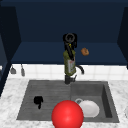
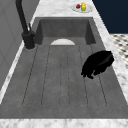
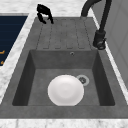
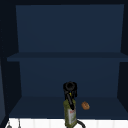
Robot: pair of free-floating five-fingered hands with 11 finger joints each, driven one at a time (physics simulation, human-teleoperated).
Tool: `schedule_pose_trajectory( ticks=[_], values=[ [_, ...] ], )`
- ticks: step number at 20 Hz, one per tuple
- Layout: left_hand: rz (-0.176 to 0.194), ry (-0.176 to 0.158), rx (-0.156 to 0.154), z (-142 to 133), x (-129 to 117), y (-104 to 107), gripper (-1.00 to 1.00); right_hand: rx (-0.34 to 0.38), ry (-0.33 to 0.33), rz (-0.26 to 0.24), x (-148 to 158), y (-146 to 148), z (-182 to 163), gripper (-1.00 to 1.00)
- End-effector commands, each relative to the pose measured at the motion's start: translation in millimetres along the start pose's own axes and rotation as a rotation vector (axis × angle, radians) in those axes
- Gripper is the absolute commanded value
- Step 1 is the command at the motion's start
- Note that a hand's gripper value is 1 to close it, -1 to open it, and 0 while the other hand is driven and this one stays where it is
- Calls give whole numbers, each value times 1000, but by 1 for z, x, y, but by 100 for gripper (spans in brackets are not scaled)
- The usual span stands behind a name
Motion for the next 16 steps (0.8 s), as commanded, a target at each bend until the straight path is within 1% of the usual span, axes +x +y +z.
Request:
schedule_pose_trajectory(
  ticks=[1, 4, 9, 11, 13, 14, 16],
  values=[
    [0, 0, 0, 0, 0, 0, 0, -24, 79, -2, 7, -34, 2, 100],
    [0, 0, 0, 0, 0, 0, 0, -14, 90, 3, 9, -60, -2, 100],
    [0, 0, 0, 0, 0, 0, 0, -42, 99, 15, 16, -90, -18, 100],
    [0, 0, 0, 0, 0, 0, 0, -65, 98, 28, 21, -97, -31, 100],
    [0, 0, 0, 0, 0, 0, 0, -77, 98, 29, 28, -101, -47, 100],
    [0, 0, 0, 0, 0, 0, 0, -78, 93, 17, 30, -104, -55, 100],
    [0, 0, 0, 0, 0, 0, 0, -82, 86, 11, 34, -104, -74, 100]
  ],
)
